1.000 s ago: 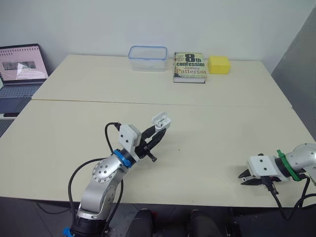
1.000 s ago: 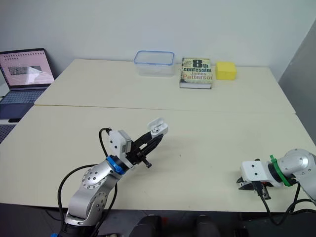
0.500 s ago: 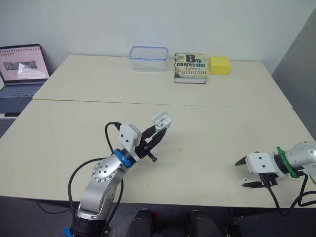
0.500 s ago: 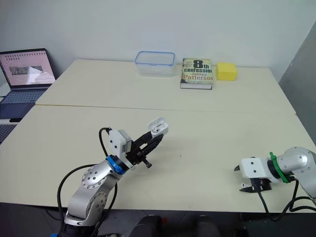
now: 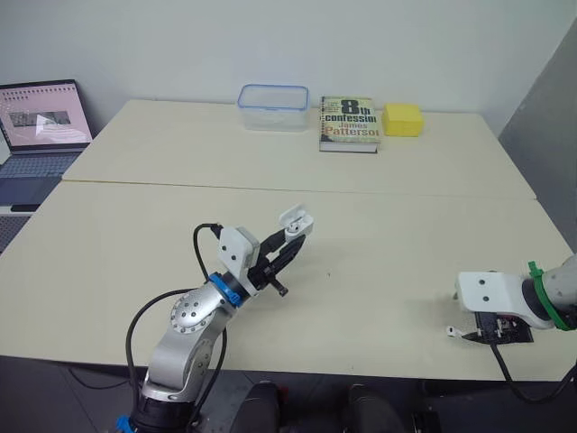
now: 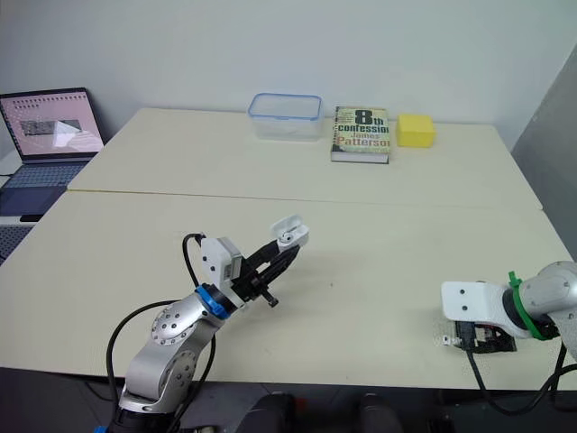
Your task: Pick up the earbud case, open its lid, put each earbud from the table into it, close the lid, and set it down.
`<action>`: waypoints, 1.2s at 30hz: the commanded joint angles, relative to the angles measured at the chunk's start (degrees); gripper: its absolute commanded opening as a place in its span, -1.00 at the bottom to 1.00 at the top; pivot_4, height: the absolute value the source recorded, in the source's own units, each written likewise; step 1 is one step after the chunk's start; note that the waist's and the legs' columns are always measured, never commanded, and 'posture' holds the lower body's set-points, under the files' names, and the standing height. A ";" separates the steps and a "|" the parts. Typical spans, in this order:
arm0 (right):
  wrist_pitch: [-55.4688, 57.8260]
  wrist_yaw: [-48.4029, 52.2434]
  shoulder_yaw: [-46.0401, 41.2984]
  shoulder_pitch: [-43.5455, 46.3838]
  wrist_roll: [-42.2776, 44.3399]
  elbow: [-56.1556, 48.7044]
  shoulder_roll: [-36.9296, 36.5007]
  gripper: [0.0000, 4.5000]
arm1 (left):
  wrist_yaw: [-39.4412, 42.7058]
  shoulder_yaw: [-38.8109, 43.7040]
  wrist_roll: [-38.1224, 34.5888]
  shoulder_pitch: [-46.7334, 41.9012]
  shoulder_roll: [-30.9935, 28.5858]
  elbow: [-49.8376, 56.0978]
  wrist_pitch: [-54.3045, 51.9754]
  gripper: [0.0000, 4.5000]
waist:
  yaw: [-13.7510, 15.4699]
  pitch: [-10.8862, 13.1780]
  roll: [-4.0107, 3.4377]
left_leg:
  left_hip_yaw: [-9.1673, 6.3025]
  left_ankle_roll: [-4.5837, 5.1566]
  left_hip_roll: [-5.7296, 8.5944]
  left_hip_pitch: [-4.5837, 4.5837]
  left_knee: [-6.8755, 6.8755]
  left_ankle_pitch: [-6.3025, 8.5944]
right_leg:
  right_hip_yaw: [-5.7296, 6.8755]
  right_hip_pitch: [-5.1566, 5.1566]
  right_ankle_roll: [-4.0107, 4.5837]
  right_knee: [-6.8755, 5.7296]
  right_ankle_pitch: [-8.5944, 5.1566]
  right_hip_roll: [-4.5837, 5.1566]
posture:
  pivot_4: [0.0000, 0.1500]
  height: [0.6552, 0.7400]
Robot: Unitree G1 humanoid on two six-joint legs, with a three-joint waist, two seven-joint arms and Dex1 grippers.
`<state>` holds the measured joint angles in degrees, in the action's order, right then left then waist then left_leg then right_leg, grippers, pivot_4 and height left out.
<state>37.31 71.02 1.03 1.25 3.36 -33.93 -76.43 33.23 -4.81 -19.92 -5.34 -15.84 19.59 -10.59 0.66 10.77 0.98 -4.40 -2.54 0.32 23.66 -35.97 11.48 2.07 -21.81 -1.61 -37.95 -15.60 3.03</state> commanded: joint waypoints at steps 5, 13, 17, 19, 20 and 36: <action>5.35 -3.71 7.34 2.82 -2.60 0.20 1.53 0.54 | 0.18 -0.37 0.11 -0.81 0.45 0.34 1.38 -0.66 | -0.02 0.00 0.00 | 0.03 0.00 0.01 0.05 0.00 0.00 | -0.01 -0.05 -0.01 0.05 0.00 0.02 | 1.00 1.00; 5.79 -5.02 11.37 5.86 -3.42 3.21 3.87 0.54 | 0.20 -0.46 0.26 -0.78 0.46 0.18 1.59 -0.66 | -0.06 0.00 0.00 | 0.01 0.00 0.03 0.07 0.00 0.00 | 0.02 -0.06 -0.01 0.04 0.00 0.01 | 1.00 1.00; 5.16 -5.22 12.48 5.40 -4.29 4.04 3.77 0.54 | 0.23 -0.28 0.27 -0.87 0.39 0.08 1.79 -0.66 | -0.06 0.00 0.00 | 0.01 0.00 0.03 0.07 0.00 0.00 | 0.02 -0.06 -0.01 0.04 0.00 0.01 | 1.00 1.00; 4.74 -5.31 12.73 5.09 -4.58 4.36 3.85 0.38 | 0.21 -0.27 0.29 -0.86 0.38 0.07 1.87 -0.66 | -0.07 -0.01 0.01 | 0.00 0.00 0.03 0.07 0.00 0.00 | 0.03 -0.04 -0.02 0.04 0.00 0.01 | 1.00 1.00; 4.63 -5.39 12.86 5.11 -4.68 4.49 3.99 0.27 | 0.19 -0.28 0.30 -0.87 0.38 0.03 1.92 -0.66 | -0.08 -0.02 0.04 | 0.00 0.00 0.03 0.06 0.00 0.00 | 0.03 -0.04 -0.02 0.04 0.00 0.01 | 1.00 1.00; 6.65 -6.98 7.72 15.81 1.65 3.81 11.24 -0.83 | 0.31 -0.18 0.19 -1.69 0.75 -0.83 2.84 -0.66 | -0.51 -0.06 0.12 | 0.05 0.00 0.02 -0.13 0.03 0.00 | -0.02 0.09 -0.03 0.03 0.01 0.00 | 1.00 1.00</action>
<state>43.44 65.17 11.52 14.76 3.16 -29.00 -66.96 33.26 -5.23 -19.39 -6.19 -15.48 17.39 -9.45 0.16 10.71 1.10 -4.37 -2.54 0.34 23.54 -35.92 11.49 2.07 -21.72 -1.65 -37.90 -15.59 3.01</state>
